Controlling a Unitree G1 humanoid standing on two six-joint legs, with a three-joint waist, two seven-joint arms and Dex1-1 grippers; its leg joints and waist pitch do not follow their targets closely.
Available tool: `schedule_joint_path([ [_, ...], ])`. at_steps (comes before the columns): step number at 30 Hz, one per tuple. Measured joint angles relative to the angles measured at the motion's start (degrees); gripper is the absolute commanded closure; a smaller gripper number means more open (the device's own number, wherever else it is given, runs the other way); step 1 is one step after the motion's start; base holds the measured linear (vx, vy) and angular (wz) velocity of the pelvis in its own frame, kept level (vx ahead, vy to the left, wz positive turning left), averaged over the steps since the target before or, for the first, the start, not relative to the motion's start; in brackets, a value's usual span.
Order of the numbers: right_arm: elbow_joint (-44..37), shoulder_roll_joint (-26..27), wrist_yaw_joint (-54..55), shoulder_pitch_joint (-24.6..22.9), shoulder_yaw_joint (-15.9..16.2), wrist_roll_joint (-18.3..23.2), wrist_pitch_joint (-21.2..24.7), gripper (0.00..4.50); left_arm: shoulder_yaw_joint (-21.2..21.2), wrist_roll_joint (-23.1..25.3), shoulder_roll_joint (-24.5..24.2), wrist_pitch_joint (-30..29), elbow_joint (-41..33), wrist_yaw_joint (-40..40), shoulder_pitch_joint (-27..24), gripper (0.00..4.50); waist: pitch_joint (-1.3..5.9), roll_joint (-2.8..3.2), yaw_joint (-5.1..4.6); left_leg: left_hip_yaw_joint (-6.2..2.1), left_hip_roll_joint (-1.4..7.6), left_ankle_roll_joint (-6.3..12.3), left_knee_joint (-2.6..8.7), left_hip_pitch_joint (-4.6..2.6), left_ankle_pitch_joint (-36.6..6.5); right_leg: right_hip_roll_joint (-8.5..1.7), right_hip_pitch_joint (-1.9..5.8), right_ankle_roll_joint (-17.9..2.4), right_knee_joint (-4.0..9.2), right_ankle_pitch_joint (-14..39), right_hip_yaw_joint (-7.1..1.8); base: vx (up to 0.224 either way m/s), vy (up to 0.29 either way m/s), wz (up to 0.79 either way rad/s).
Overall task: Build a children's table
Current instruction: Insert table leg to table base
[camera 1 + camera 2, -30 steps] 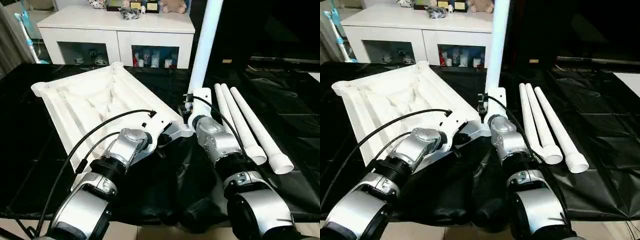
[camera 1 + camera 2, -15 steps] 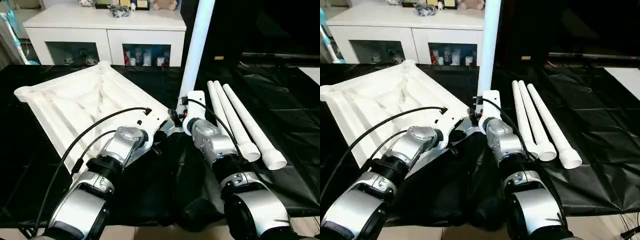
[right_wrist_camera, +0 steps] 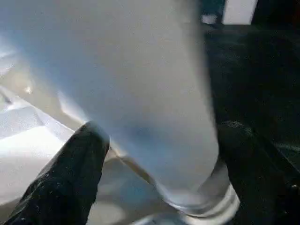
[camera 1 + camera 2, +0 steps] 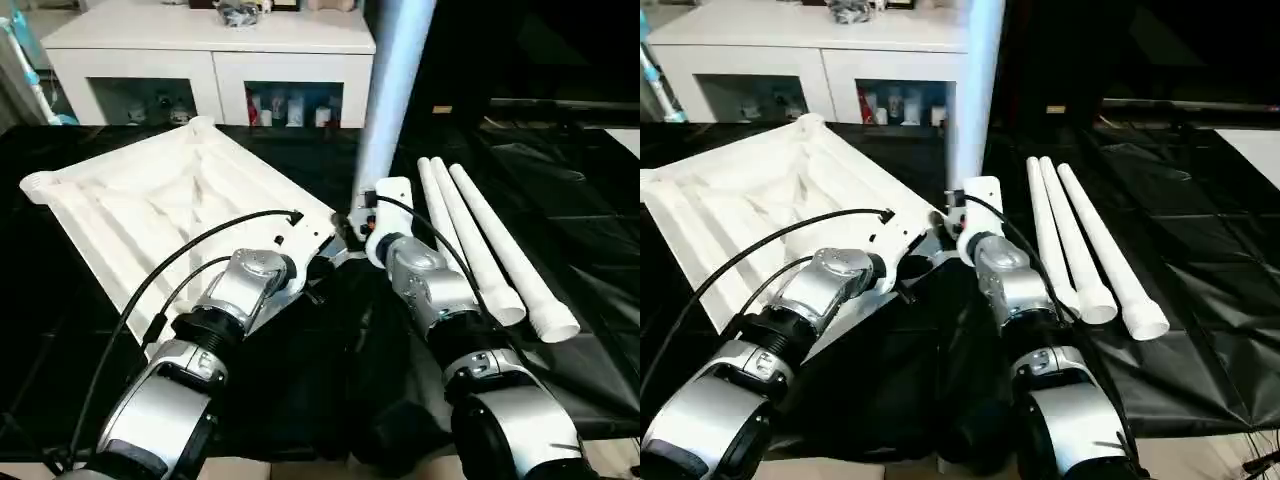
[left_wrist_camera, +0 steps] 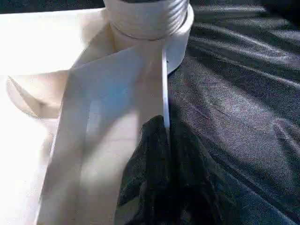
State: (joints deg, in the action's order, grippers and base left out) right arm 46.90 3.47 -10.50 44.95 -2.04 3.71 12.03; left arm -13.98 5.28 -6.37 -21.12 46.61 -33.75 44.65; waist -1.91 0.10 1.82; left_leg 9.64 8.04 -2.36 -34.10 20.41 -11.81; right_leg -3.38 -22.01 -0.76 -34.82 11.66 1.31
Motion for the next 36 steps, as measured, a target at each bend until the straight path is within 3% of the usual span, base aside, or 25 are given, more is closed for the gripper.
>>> schedule_joint_path([
  [4,0.0,-0.1,0.0,0.0,-0.1,-0.8,-0.8,0.67,-0.3,0.1,0.0,0.0,-0.9,-0.9,-0.1,4.50,-0.20,0.01,0.17,0.03,0.00,0.00,0.11,0.11,0.0,0.00,-0.06,0.0,0.13,0.0,0.00,0.000,0.000,0.00],
  [10,-0.6,-0.4,-0.5,0.0,-0.4,-0.4,-1.0,1.33,-0.4,0.1,-0.1,0.0,-1.2,-1.1,-0.1,4.50,-0.34,0.04,0.24,0.05,0.00,0.00,0.22,0.10,0.0,0.00,-0.06,0.0,0.21,0.0,0.01,0.000,0.000,0.00],
  [21,-2.2,-1.9,-3.1,-0.4,-0.8,0.2,-1.2,1.98,-1.2,0.6,-1.9,1.8,-3.2,-3.6,-1.2,4.50,-0.78,0.00,0.16,0.07,0.00,-0.01,0.40,0.08,0.0,0.00,-0.05,0.0,0.35,0.0,0.01,0.000,0.000,0.00],
  [31,-7.0,-7.6,-14.4,-2.1,-1.1,3.9,5.5,2.36,-2.7,0.7,-6.4,4.1,-8.6,-10.2,-4.3,4.50,-0.81,-0.05,0.34,0.13,0.08,0.13,0.74,0.18,0.1,0.00,-0.05,0.0,0.76,0.0,0.26,0.000,0.000,0.00],
  [36,-7.0,-10.7,-22.5,-2.0,-0.2,5.5,8.6,2.52,-4.4,0.5,-10.8,4.7,-15.5,-16.0,-8.1,4.50,-0.84,-0.07,0.45,0.20,0.34,0.08,0.70,0.33,0.1,0.01,-0.05,0.0,0.77,0.0,0.61,0.000,0.000,0.00],
])
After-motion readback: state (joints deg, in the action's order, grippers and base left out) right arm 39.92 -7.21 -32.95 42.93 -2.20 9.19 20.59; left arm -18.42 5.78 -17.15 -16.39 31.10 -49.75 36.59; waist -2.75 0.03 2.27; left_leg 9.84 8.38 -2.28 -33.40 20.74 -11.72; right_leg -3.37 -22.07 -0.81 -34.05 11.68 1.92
